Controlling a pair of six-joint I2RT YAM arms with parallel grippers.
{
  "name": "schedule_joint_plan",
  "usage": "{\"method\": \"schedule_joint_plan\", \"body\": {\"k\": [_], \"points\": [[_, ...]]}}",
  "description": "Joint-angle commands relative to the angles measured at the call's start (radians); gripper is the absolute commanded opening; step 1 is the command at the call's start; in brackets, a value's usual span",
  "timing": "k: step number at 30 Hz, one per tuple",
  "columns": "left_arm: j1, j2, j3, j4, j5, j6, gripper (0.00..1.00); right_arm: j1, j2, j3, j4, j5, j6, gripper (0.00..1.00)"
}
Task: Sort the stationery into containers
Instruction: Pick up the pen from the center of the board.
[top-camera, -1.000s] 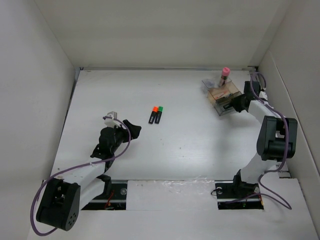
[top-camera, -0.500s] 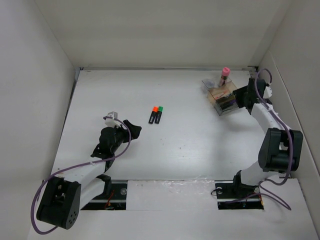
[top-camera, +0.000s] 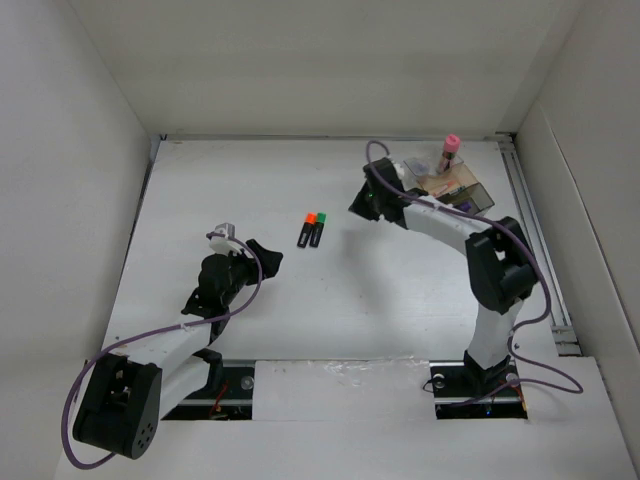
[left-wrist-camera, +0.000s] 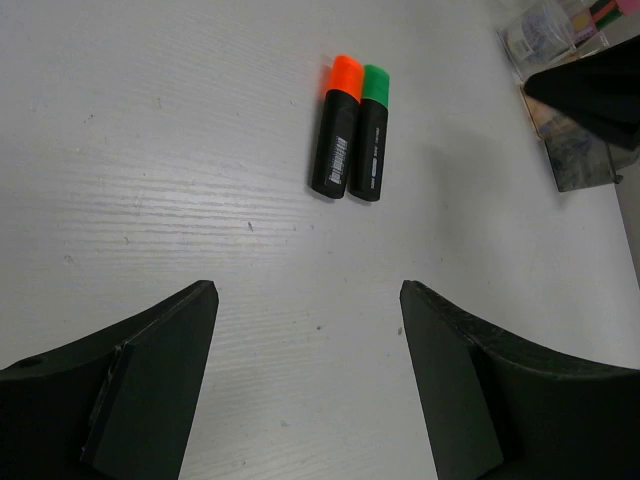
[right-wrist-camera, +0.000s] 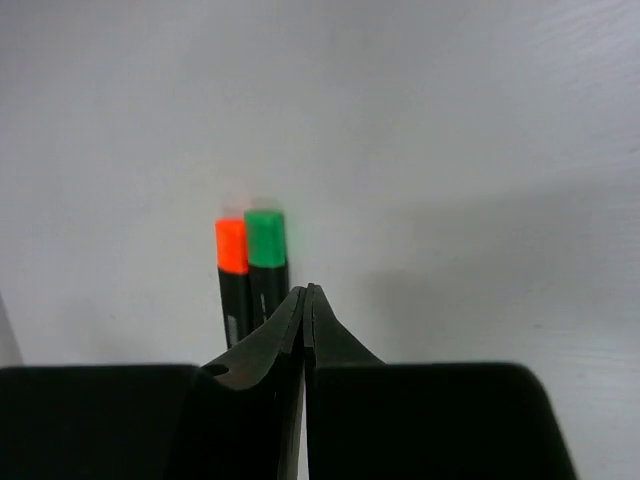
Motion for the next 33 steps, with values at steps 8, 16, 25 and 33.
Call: {"method": "schedule_joint_plan", "body": {"k": [8, 16, 25, 33], "points": [[-0.003, -0.01, 0.028, 0.047, -0.006, -0.003, 0.71, 0.253, 0.256, 0.308, -0.234, 0.191, -0.098, 0.54], [-0.003, -0.01, 0.028, 0.047, -0.006, -0.003, 0.71, 0.266, 0.354, 0.38, -0.271, 0.233, -0.109, 0.57], [-0.003, -0.01, 0.028, 0.047, 0.003, -0.003, 0.71, 0.276, 0.431, 0.454, -0.326, 0.233, -0.129, 0.56], [-0.003, -0.021, 0.028, 0.047, 0.003, -0.012, 0.71, 0.231, 0.37, 0.342, -0.308, 0.297, -0.081, 0.15]]}}
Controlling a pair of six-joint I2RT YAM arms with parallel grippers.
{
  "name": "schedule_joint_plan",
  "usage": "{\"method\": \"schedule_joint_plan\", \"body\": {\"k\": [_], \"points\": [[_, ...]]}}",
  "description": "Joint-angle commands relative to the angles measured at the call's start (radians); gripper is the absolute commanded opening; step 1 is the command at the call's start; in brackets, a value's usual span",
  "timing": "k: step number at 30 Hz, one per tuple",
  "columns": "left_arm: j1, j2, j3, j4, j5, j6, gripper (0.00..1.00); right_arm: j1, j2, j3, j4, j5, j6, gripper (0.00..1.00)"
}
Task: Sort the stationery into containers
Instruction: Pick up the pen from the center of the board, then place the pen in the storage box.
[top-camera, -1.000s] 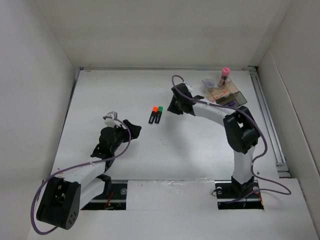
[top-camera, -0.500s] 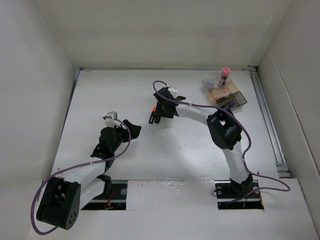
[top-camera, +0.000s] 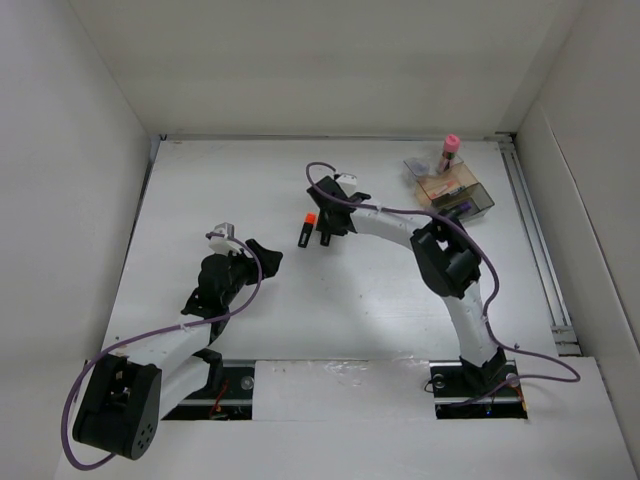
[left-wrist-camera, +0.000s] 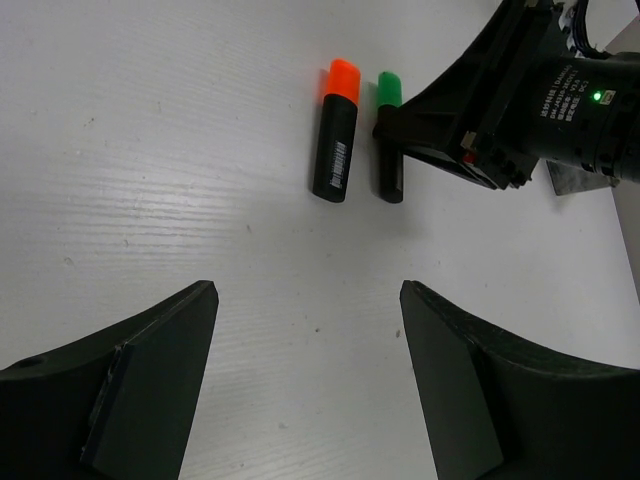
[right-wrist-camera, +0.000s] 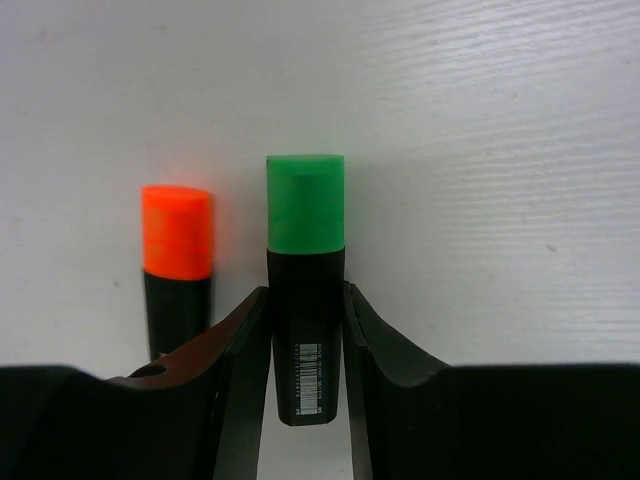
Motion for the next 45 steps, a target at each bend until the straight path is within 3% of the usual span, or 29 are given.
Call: {"method": "schedule_joint_plan", "body": {"k": [1, 3, 10, 16, 21, 26, 33, 35, 37, 41, 45], "points": [[-0.003, -0.017, 0.028, 0.045, 0.007, -0.008, 0.71, -0.034, -0.069, -0.093, -0.026, 0.039, 0.019, 0.11], [-0.003, -0.017, 0.028, 0.045, 0.007, -0.008, 0.71, -0.048, -0.112, -0.131, -0.004, 0.039, 0.031, 0.0], [-0.003, -0.008, 0.028, 0.045, 0.007, -0.008, 0.71, -0.215, -0.351, -0.269, 0.068, 0.005, 0.053, 0.0], [-0.003, -0.008, 0.028, 0.045, 0.007, -0.008, 0.71, -0.636, -0.59, -0.493, 0.229, -0.185, 0.154, 0.0], [-0.003, 0.005, 0.028, 0.045, 0.016, -0.008, 0.71, -0.804, -0.6, -0.566, 0.292, -0.253, 0.204, 0.0], [-0.003, 0.014, 0.028, 0.054, 0.016, -0.008, 0.71, -0.873, -0.566, -0.595, 0.332, -0.304, 0.238, 0.0], [-0.003, 0.014, 0.028, 0.054, 0.016, -0.008, 0.71, -0.873, -0.54, -0.572, 0.35, -0.35, 0.248, 0.0], [-0.003, 0.023, 0.028, 0.054, 0.016, -0.008, 0.71, -0.873, -0.531, -0.572, 0.35, -0.34, 0.248, 0.05], [-0.003, 0.023, 0.028, 0.054, 0.016, -0.008, 0.71, -0.873, -0.531, -0.582, 0.35, -0.34, 0.248, 0.21], [-0.003, 0.023, 0.028, 0.054, 0.016, -0.008, 0.71, -0.873, -0.563, -0.592, 0.35, -0.313, 0.248, 0.42], [-0.003, 0.014, 0.028, 0.054, 0.016, -0.008, 0.71, -0.873, -0.586, -0.601, 0.35, -0.322, 0.238, 0.51]]}}
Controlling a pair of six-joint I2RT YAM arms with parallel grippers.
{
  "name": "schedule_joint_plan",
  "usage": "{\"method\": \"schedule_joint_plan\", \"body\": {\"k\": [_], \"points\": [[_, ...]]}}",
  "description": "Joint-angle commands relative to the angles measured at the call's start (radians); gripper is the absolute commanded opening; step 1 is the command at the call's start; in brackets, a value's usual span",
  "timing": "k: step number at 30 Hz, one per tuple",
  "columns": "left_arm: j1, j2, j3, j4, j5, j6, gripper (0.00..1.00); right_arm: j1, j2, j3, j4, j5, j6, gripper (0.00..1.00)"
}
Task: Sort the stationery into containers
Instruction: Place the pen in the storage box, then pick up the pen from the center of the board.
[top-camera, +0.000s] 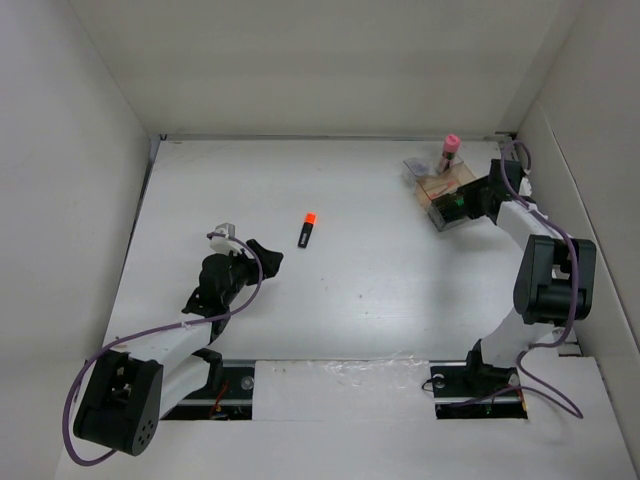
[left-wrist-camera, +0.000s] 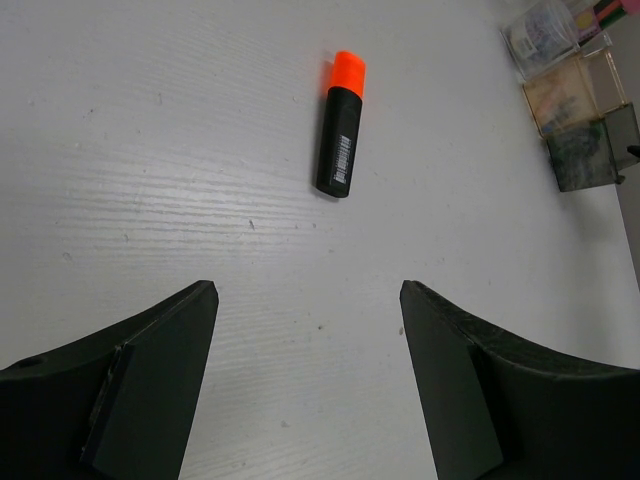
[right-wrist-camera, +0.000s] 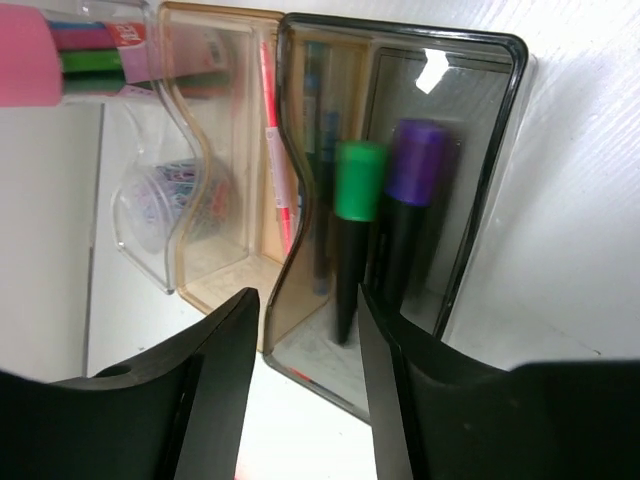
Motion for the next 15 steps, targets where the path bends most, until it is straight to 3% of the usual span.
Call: {"method": "schedule_joint_plan", "body": {"k": [1, 7, 9, 12, 15], "points": [[-0.003, -0.008, 0.028, 0.046, 0.011, -0.004, 0.71, -0.005, -0.064, -0.001, 0.05, 0.008, -0.002, 0.51], [-0.003, -0.028, 0.028, 0.046, 0.011, -0.004, 0.71, 0.027, -0.102, -0.01, 0.05, -0.004, -0.029, 0.54], [-0.003, -0.028, 0.028, 0.046, 0.011, -0.004, 0.71, 0.082, -0.102, -0.001, 0.059, -0.035, -0.04, 0.48], [-0.003, -0.028, 0.028, 0.046, 0.021, -0.004, 0.71, 0.252, -0.067, 0.043, 0.05, -0.009, -0.064, 0.44], [-0.003, -0.028, 0.028, 0.046, 0.021, -0.004, 0.71, 0.447, -0.008, 0.13, 0.005, 0.062, -0.094, 0.32]]}}
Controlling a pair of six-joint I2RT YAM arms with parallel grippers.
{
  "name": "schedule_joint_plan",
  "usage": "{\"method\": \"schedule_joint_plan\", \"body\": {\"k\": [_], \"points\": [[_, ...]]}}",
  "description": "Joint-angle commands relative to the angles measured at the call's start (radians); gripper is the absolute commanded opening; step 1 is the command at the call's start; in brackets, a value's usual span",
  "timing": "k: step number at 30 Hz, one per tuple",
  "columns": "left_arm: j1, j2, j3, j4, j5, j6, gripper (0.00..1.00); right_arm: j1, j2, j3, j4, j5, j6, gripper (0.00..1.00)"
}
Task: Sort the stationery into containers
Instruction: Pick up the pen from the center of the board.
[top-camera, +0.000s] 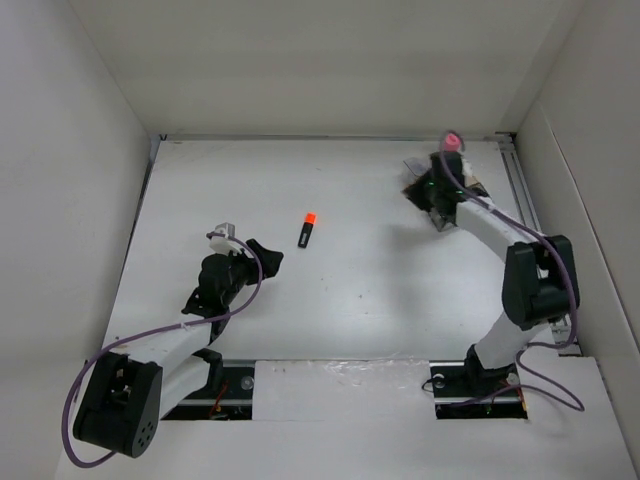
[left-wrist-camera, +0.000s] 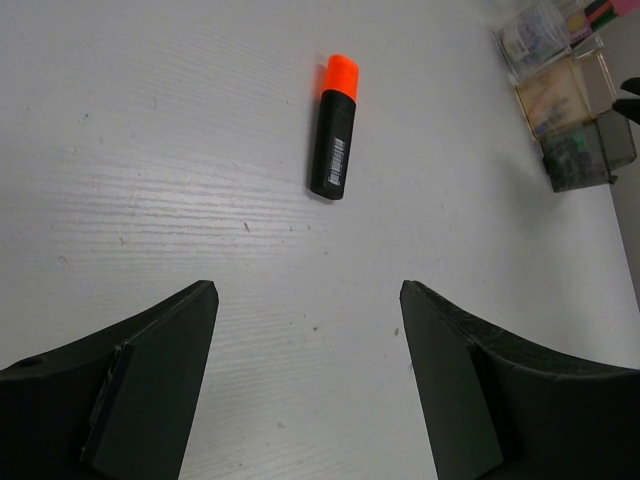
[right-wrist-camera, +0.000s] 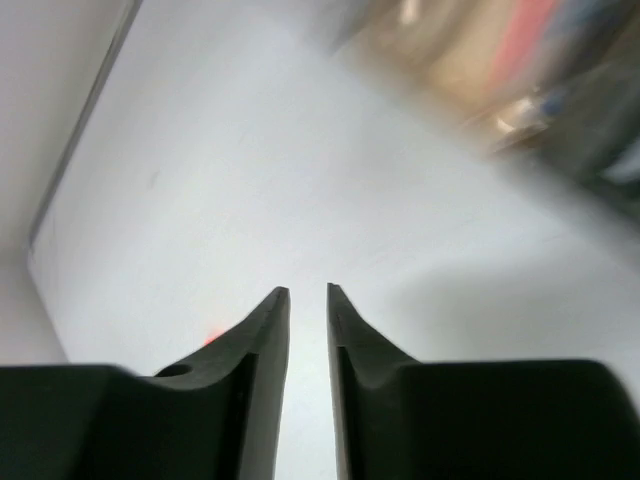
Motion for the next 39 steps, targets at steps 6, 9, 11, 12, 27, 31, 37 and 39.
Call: {"method": "schedule_joint_plan", "body": {"k": [6, 9, 11, 12, 27, 31, 37, 39], "points": [[-0.003, -0.061, 0.019, 0.019, -0.013, -0.004, 0.71, 0.412, 0.242, 0.286, -0.083, 0.155, -0.092, 0.0], [-0.003, -0.089, 0.019, 0.01, -0.022, -0.004, 0.71, 0.526, 0.359, 0.429, -0.172, 0.216, -0.112, 0.18], [-0.003, -0.099, 0.019, -0.001, -0.022, -0.004, 0.71, 0.567, 0.397, 0.48, -0.205, 0.253, -0.125, 0.32], [-0.003, -0.099, 0.019, -0.01, -0.031, -0.004, 0.71, 0.586, 0.417, 0.503, -0.22, 0.279, -0.149, 0.44], [-0.003, -0.118, 0.019, -0.021, -0.04, -0.004, 0.71, 0.699, 0.693, 0.809, -0.429, 0.503, -0.191, 0.68], [-0.003, -0.127, 0.019, -0.03, -0.04, -0.004, 0.71, 0.708, 0.738, 0.841, -0.473, 0.537, -0.191, 0.56], [-0.003, -0.118, 0.019, -0.021, -0.04, -0.014, 0.71, 0.708, 0.703, 0.761, -0.452, 0.546, -0.178, 0.11], [-0.003, -0.118, 0.019, -0.021, -0.04, -0.014, 0.71, 0.698, 0.655, 0.714, -0.441, 0.546, -0.165, 0.0]]}}
